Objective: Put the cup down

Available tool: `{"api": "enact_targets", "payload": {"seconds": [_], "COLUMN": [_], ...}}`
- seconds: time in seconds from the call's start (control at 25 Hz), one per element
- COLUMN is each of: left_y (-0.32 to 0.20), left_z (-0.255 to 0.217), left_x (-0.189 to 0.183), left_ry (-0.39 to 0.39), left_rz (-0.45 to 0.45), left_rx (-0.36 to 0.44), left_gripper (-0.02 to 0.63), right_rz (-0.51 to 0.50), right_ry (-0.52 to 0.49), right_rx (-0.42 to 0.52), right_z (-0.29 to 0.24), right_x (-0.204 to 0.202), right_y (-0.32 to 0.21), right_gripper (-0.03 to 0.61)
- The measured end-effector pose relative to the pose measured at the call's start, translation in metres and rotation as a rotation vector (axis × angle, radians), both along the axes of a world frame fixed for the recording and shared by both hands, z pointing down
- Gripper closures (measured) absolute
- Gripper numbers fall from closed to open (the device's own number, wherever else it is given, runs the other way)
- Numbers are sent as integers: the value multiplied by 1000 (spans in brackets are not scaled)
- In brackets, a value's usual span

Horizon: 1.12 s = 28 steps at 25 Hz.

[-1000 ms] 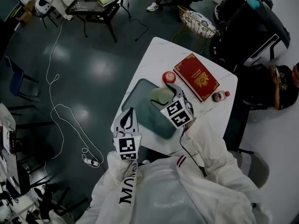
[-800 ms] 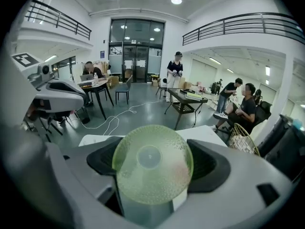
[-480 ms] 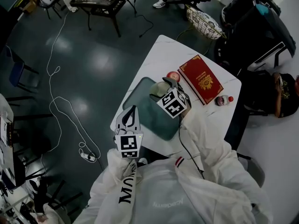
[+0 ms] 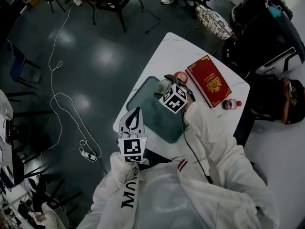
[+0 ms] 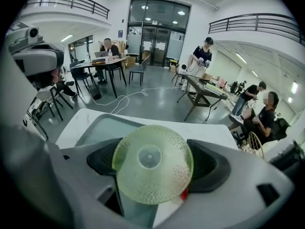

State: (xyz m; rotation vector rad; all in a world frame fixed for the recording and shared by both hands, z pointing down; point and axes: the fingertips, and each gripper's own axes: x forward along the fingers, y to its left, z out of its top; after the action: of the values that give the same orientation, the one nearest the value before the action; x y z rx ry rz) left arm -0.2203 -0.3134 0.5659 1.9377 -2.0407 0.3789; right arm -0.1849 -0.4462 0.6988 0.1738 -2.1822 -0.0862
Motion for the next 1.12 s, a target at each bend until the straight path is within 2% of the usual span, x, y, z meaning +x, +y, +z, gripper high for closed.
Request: {"api": "enact_targets", "payload": {"seconds": [0.48,1.12], "left_y": [3,1], "left_z": [18,18], "left_x": [-2,-3], "left_ry": [32,33], "left_rz": [-31,-37], "left_rx": [-24,-30], "left_gripper": [601,601], "right_rz": [-54,-125], "right_ry": [81,139], "right_rx": [-31,-22], "right_z": [31,34], "right_x": [-3,-10], "right_y": [-8,-3], "right_gripper": [169,169]}}
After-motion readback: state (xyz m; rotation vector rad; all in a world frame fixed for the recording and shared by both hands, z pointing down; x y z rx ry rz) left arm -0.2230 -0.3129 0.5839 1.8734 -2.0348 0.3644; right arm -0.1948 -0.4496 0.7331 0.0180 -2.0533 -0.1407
